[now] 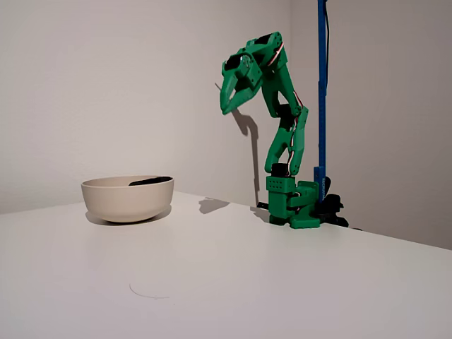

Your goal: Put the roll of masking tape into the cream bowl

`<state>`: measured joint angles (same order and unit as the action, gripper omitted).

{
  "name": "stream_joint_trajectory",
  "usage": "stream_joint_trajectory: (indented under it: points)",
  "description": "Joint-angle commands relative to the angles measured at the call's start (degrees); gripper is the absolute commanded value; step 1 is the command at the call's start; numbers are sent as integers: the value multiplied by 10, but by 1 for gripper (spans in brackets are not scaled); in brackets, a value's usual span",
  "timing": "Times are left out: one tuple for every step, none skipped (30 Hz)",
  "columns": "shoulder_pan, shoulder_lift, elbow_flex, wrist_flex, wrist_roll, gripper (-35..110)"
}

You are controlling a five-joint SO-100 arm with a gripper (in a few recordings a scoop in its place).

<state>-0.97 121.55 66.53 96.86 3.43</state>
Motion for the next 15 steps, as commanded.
stream_joint_trajectory:
  points:
    - [-11, 99, 114, -42, 0, -8]
    - [-11, 113, 142, -52, -1, -8]
    - [-11, 126, 166, -60, -1, -8]
    - [-11, 138, 192, -69, -1, -8]
    - [-11, 151, 217, -77, -1, -8]
    - [-12, 165, 245, -87, -1, -8]
    - [-13, 180, 274, -99, -2, -8]
    - [-15, 194, 306, -113, -4, -8]
    - [-15, 208, 338, -127, -5, -8]
    - [-15, 219, 367, -139, -7, -8]
    - [-14, 229, 393, -149, -7, -8]
    - [-13, 237, 419, -159, -9, -8]
    - [-12, 249, 446, -170, -11, -8]
    - [-12, 262, 473, -181, -11, -8]
    - [-12, 275, 500, -193, -13, -8]
